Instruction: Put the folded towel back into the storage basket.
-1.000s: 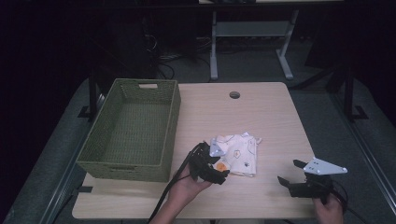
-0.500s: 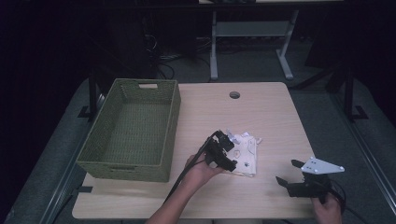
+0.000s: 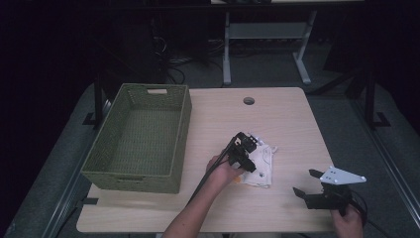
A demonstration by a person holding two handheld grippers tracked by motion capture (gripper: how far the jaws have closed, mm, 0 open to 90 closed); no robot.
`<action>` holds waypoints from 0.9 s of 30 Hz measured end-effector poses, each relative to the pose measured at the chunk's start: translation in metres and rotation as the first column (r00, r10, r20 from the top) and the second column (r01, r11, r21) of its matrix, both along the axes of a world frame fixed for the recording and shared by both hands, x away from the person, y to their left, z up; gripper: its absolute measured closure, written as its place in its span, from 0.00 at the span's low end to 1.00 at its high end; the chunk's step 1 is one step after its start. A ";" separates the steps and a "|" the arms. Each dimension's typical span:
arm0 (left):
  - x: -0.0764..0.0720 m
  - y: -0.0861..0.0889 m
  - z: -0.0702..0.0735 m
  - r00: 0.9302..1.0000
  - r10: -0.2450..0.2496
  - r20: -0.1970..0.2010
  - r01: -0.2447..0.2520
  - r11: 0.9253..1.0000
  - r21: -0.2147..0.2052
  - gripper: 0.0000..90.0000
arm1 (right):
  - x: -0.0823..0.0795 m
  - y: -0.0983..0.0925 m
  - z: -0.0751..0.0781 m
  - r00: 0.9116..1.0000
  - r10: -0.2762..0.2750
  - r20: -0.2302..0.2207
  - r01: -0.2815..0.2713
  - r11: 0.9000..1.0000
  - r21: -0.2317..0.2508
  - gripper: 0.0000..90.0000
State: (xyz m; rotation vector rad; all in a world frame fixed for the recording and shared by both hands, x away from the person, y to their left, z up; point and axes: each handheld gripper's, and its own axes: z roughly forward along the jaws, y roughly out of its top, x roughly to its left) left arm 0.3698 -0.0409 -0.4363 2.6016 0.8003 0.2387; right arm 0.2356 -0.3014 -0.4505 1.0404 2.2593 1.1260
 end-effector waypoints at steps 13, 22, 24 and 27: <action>0.005 -0.004 -0.007 0.999 0.014 -0.033 -0.014 1.000 -0.003 0.68 | -0.002 0.001 0.001 1.000 0.008 0.001 -0.008 1.000 0.000 0.15; 0.007 0.000 -0.006 1.000 0.009 -0.030 -0.009 1.000 0.002 0.80 | -0.002 0.003 0.002 1.000 0.014 0.002 -0.014 1.000 -0.006 0.15; 0.008 0.000 -0.006 0.999 0.012 -0.029 -0.013 1.000 -0.003 0.80 | -0.002 0.004 0.002 1.000 0.015 -0.001 -0.015 1.000 -0.003 0.15; 0.008 0.000 -0.006 1.000 0.010 -0.022 -0.010 1.000 0.007 0.84 | -0.002 0.003 0.002 1.000 0.018 -0.002 -0.018 1.000 -0.008 0.15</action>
